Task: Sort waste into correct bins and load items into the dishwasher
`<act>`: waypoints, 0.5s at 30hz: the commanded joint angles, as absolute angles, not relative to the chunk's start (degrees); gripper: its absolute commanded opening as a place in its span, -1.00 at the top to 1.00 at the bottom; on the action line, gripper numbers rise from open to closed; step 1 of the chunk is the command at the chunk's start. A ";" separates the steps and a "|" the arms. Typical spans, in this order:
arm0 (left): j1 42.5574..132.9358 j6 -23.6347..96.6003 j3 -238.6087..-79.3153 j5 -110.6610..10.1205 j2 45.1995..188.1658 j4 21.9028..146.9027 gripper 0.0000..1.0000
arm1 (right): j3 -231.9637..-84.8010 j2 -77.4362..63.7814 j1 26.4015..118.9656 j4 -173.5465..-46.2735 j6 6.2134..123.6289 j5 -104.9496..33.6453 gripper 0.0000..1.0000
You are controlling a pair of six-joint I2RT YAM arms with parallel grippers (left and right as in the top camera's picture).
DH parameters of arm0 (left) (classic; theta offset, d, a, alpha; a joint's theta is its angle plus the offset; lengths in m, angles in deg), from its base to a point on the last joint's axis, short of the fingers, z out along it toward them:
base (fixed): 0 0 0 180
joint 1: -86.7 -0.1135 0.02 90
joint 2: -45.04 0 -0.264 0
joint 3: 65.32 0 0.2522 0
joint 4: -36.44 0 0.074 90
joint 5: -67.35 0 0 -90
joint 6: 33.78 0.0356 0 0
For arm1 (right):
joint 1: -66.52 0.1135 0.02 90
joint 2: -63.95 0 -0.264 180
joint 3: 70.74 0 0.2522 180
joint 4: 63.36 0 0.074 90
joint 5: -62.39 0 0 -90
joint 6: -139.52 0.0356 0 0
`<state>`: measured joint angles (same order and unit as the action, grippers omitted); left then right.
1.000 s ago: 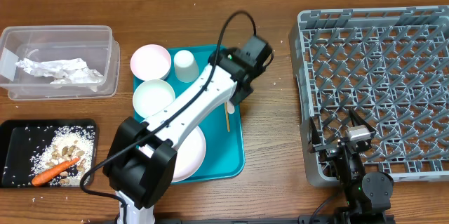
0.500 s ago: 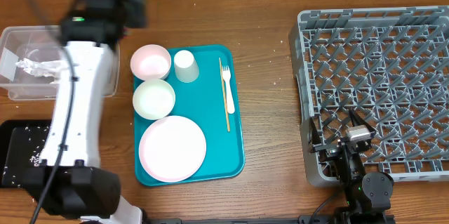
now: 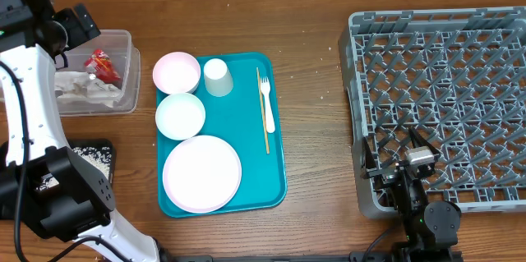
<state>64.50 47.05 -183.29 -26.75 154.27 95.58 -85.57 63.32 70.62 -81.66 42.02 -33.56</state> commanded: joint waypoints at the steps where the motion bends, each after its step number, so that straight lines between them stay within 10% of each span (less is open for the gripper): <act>1: 64.59 46.74 -183.92 -29.51 153.37 98.01 -1.00 | -84.98 63.76 70.25 -81.38 42.45 -33.22 -1.00; 8: 64.98 46.72 -183.94 -71.93 146.24 97.92 -1.00 | -84.98 63.76 70.25 -81.38 42.45 -33.22 -1.00; 15: 75.76 51.86 -183.94 -66.36 140.12 109.96 -1.00 | -84.98 63.76 70.25 -81.38 42.45 -33.22 -1.00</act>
<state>69.70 47.84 -183.38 -66.68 142.81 106.71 -85.57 63.32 70.62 -81.66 42.04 -33.56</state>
